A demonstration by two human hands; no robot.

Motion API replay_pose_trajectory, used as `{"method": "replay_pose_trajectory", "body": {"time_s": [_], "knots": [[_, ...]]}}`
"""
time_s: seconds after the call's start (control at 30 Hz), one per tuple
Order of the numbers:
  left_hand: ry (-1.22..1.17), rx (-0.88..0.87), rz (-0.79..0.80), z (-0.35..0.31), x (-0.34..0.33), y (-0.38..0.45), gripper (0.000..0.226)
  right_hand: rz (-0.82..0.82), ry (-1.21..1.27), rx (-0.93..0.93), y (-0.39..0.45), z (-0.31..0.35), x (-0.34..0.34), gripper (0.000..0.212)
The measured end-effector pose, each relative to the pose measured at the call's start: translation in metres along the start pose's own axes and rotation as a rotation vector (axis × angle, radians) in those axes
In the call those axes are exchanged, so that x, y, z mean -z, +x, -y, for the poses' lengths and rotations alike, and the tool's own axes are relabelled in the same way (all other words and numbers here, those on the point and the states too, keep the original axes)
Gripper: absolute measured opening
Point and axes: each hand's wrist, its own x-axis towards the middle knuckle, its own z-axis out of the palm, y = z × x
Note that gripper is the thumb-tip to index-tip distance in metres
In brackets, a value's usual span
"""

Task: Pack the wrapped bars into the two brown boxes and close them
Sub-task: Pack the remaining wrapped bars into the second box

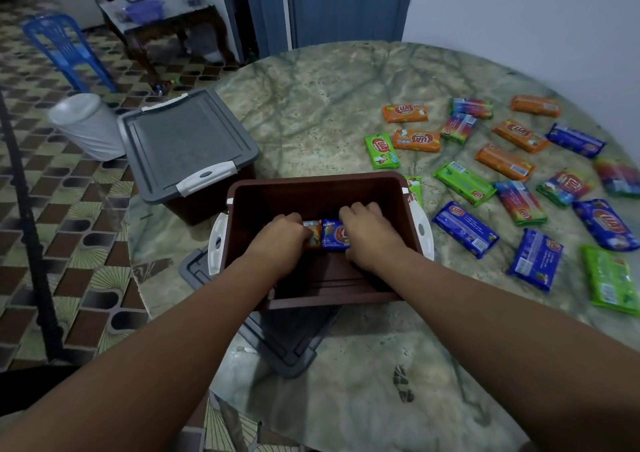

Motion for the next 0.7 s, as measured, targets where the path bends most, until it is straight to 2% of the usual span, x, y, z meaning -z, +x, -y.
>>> {"method": "replay_pose_trajectory", "body": {"time_s": [0.1,0.17,0.27,0.3,0.37,0.43,0.5,0.57,0.6,0.7], "knots": [[-0.061,0.038,0.050,-0.002,0.008,-0.001,0.031,-0.047,-0.064,0.018,-0.004,-0.002,0.006,0.059],[-0.113,0.063,0.014,-0.003,0.019,-0.006,0.032,-0.120,-0.007,0.028,-0.007,-0.004,0.017,0.051],[-0.118,0.111,-0.202,0.001,0.040,-0.020,0.032,-0.342,0.032,0.052,-0.015,-0.012,0.036,0.033],[-0.113,0.142,-0.304,0.004,0.047,-0.026,0.034,-0.428,0.007,0.022,-0.018,-0.016,0.040,0.031],[-0.085,0.225,-0.464,0.015,0.056,-0.035,0.042,-0.534,0.004,-0.158,-0.024,-0.023,0.043,0.041],[-0.015,0.370,-0.482,0.025,0.057,-0.039,0.055,-0.486,0.128,-0.391,-0.027,-0.030,0.040,0.062],[-0.014,0.492,-0.383,0.028,0.054,-0.038,0.069,-0.317,0.343,-0.549,-0.027,-0.041,0.036,0.073],[-0.143,0.586,-0.281,0.026,0.048,-0.035,0.077,-0.155,0.523,-0.594,-0.026,-0.050,0.032,0.066],[-0.223,0.623,-0.246,0.027,0.045,-0.032,0.075,-0.123,0.552,-0.593,-0.026,-0.052,0.031,0.059],[-0.394,0.665,-0.167,0.033,0.040,-0.027,0.050,-0.151,0.560,-0.574,-0.025,-0.054,0.030,0.047]]}}
